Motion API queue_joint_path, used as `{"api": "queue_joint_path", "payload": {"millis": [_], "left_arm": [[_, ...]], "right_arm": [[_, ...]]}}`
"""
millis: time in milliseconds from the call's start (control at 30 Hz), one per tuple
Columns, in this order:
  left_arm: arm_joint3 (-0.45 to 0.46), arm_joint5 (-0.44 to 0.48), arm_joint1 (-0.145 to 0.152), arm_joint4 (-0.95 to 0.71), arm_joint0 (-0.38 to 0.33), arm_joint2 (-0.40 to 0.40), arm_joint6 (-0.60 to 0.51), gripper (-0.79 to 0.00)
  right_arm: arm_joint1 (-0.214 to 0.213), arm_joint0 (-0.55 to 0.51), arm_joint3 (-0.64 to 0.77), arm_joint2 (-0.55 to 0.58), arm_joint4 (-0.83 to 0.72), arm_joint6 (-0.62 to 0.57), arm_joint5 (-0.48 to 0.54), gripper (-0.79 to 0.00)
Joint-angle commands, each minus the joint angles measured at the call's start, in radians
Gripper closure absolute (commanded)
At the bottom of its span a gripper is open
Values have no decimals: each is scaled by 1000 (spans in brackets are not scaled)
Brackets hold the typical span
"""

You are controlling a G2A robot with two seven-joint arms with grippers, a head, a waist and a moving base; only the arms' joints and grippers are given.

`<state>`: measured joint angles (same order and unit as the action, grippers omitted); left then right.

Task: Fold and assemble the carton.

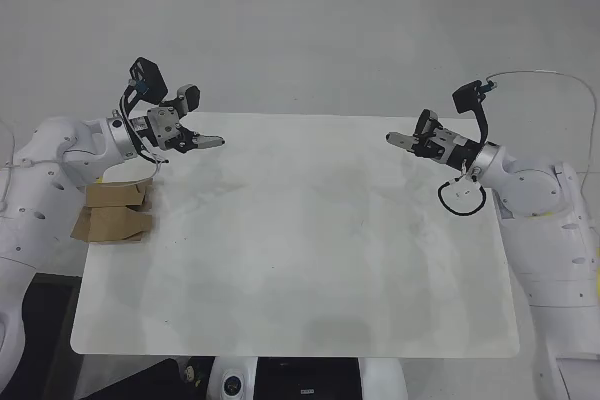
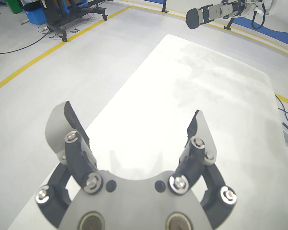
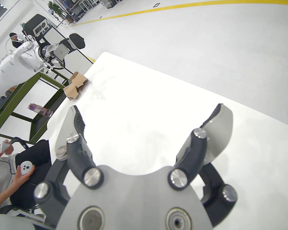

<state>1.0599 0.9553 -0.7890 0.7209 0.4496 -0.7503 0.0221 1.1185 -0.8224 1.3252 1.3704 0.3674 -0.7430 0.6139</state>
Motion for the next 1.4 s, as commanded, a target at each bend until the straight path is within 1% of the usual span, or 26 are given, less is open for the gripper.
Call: {"api": "queue_joint_path", "payload": {"millis": [0,433,533,600,700,767,800,900,1033,1133,1200,1367], "left_arm": [[0,0,0,0,0,0,0,-784],[0,0,0,0,0,0,0,-785],[-2,-28,3,-49,20,-26,8,-785],[-18,-15,6,-138,38,-46,-5,-785],[-43,1,14,-289,41,-69,-113,-785],[-57,30,19,-447,53,-79,-191,-785],[-64,30,23,-517,53,-83,-244,-785],[-79,18,37,-714,56,-99,-402,-785],[-102,-29,57,-926,59,-135,-573,-785],[-128,-64,71,-1034,67,-169,-658,-785],[-150,-83,79,-1083,71,-194,-696,-785],[-203,-111,94,-1172,96,-251,-728,-785]], "right_arm": [[0,0,0,0,0,0,0,-785],[0,0,0,0,0,0,0,-785],[0,0,0,0,0,0,0,-785],[0,0,0,0,0,0,0,-785],[0,0,0,0,0,0,0,-785],[0,0,0,0,0,0,0,-785],[0,0,0,0,0,0,0,-785],[0,0,0,0,0,0,0,-785],[0,0,0,0,0,0,0,-785],[0,0,0,0,0,0,0,-785],[0,0,0,0,0,0,0,-785],[0,0,0,0,0,0,0,-785]]}}
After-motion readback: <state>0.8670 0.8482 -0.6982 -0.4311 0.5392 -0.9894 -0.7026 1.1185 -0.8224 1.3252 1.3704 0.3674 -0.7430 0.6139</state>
